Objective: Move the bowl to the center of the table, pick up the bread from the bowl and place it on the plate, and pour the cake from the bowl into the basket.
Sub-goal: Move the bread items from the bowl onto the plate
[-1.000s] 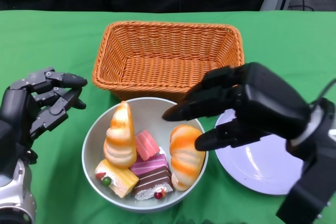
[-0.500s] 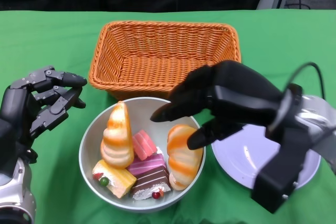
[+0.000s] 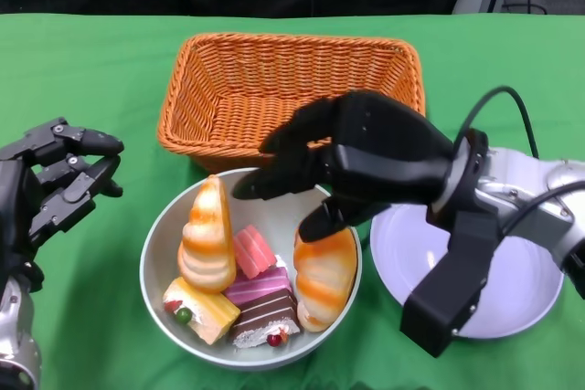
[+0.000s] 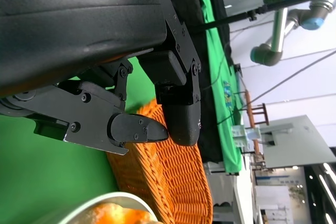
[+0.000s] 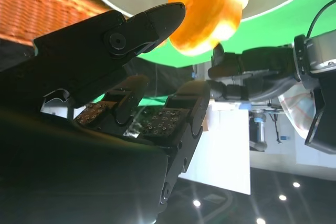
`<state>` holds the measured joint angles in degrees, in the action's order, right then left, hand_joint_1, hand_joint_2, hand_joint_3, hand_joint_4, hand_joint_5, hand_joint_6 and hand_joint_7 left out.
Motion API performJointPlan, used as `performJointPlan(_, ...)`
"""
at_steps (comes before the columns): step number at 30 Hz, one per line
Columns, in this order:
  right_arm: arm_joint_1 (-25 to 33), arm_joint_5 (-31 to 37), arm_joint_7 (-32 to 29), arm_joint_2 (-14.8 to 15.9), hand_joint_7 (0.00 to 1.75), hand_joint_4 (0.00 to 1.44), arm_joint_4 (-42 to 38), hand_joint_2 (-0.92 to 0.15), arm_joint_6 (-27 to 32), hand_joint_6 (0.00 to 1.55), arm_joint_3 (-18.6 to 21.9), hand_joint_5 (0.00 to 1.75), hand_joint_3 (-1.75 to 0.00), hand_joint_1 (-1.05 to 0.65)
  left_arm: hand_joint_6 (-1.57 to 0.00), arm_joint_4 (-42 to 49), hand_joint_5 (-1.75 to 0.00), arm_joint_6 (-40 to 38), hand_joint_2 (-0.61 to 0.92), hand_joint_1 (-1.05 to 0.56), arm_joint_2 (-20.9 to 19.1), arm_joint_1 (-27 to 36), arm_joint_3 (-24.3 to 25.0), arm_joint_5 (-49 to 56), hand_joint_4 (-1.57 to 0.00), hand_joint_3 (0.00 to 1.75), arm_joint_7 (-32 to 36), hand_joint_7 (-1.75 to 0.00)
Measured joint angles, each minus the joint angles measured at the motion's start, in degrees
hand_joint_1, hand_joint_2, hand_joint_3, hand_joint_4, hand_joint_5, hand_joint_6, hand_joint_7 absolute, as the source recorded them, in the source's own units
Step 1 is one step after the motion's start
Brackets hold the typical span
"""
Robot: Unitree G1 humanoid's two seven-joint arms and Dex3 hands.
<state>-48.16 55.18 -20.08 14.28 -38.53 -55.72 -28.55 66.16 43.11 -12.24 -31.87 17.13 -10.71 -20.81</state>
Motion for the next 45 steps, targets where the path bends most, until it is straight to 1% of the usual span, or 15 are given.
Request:
performJointPlan(6, -1.26, 1.25, -3.21, -0.35, 0.0, 0.78, -1.98, -0.76, 1.19, 0.76, -2.79, 0.02, -0.01, -0.69, -0.82, 0.27, -1.71, -0.94, 0.9, -0.29, -0.58, -0.35, 0.69, -0.23, -0.69, 0.08, -0.01, -1.02)
performJointPlan(9, -2.64, 2.51, -5.4, -0.9, 0.0, 0.77, -3.92, -0.8, 1.96, 0.76, -4.67, 0.01, -0.02, -0.68, -0.84, 0.65, -1.66, -2.91, 0.82, -0.32, -0.59, -0.75, 2.01, -2.67, -0.76, 0.02, -3.78, -0.97)
performJointPlan(12, -4.0, 4.0, -7.86, -1.85, 0.0, 0.77, -5.67, -0.8, 3.0, 0.76, -6.55, 0.01, -0.01, -0.67, -0.9, 1.05, -1.54, -5.41, 0.83, -0.35, -0.6, -1.7, 3.74, -5.74, -0.8, 0.01, -9.24, -0.79)
performJointPlan(15, -5.33, 4.43, -9.57, -3.0, 0.0, 0.78, -7.36, -0.77, 3.34, 0.73, -7.76, 0.01, 0.0, -0.66, -1.02, 1.26, -1.31, -7.04, 0.86, -0.31, -0.88, -1.97, 3.15, -4.32, -0.83, 0.01, -6.22, -0.5)
performJointPlan(20, -6.89, 4.54, -11.98, -4.41, 0.0, 0.77, -9.47, -0.76, 4.19, 0.71, -9.31, 0.0, 0.0, -0.69, -1.06, 1.42, -1.09, -9.21, 0.88, -0.36, -1.15, -1.97, 2.36, -2.14, -0.9, 0.0, -1.29, -0.33)
performJointPlan(24, -7.55, 4.54, -12.46, -4.52, 0.0, 0.77, -10.18, -0.76, 4.41, 0.71, -10.07, 0.0, 0.0, -0.69, -1.08, 1.41, -1.06, -9.21, 0.88, -0.36, -1.15, -1.97, 2.32, -2.13, -0.91, 0.0, -1.3, -0.29)
performJointPlan(26, -7.85, 4.62, -14.29, -4.78, 0.01, 0.79, -11.14, -0.76, 4.36, 0.72, -10.86, 0.01, 0.0, -0.69, -1.05, 1.19, -1.35, -11.25, 0.91, -0.36, -1.41, -2.13, 1.99, -2.28, -0.77, 0.02, -2.83, -0.29)
performJointPlan(28, -8.19, 4.7, -16.24, -5.48, 0.0, 0.79, -12.54, -0.77, 4.17, 0.71, -11.45, 0.01, 0.0, -0.69, -1.05, 0.78, -1.32, -14.1, 0.92, -0.4, -1.69, -2.36, 1.58, -2.36, -0.77, 0.03, -5.01, -0.3)
performJointPlan(30, -8.83, 4.7, -17.73, -6.24, 0.0, 0.79, -13.81, -0.77, 3.38, 0.7, -12.16, 0.01, 0.0, -0.69, -0.97, -0.01, -1.34, -14.86, 0.92, -0.41, -1.71, -2.43, 1.57, -2.8, -0.8, 0.01, -6.8, -0.57)
performJointPlan(33, -9.8, 4.75, -19.33, -6.83, 0.0, 0.79, -15.09, -0.77, 2.71, 0.69, -13.3, 0.01, 0.0, -0.69, -0.89, -1.41, -1.37, -14.85, 0.91, -0.4, -1.71, -2.46, 1.72, -3.39, -0.79, 0.0, -8.18, -0.73)
performJointPlan(35, -10.52, 4.59, -19.47, -7.15, 0.0, 0.78, -16.03, -0.79, 1.88, 0.66, -13.56, 0.01, -0.01, -0.7, -0.81, -2.58, -1.61, -13.74, 0.91, -0.24, -1.48, -2.02, 1.54, -2.64, -0.7, 0.02, -6.08, -0.96)
performJointPlan(38, -10.83, 4.56, -19.4, -8.25, 0.01, 0.76, -16.99, -0.8, 0.99, 0.66, -14.56, 0.0, -0.01, -0.7, -0.86, -2.55, -1.66, -9.1, 0.92, -0.19, -0.15, -1.92, 1.53, -1.06, -0.73, 0.11, 0.29, -1.05)
performJointPlan(42, -10.85, 4.59, -19.4, -9.03, 0.0, 0.76, -17.2, -0.8, 0.61, 0.66, -15.6, 0.0, -0.01, -0.7, -0.88, -0.8, -1.66, -6.25, 0.92, -0.19, 0.23, -2.0, 1.29, -0.03, -0.74, 0.13, 2.42, -1.05)
performJointPlan(43, -10.91, 4.59, -19.4, -9.03, 0.01, 0.77, -17.3, -0.8, 0.63, 0.67, -15.7, 0.0, -0.01, -0.69, -0.9, -0.4, -1.38, -5.85, 0.92, -0.19, 0.24, -2.0, 1.34, -0.14, -0.79, 0.19, 2.49, -0.91)
performJointPlan(45, -10.95, 4.63, -19.34, -9.08, 0.01, 0.77, -17.43, -0.81, 0.71, 0.68, -16.07, 0.0, 0.0, -0.68, -0.95, 0.1, -1.14, -5.35, 0.92, -0.19, 0.23, -2.0, 1.67, -0.71, -0.85, 0.21, 1.2, -0.75)
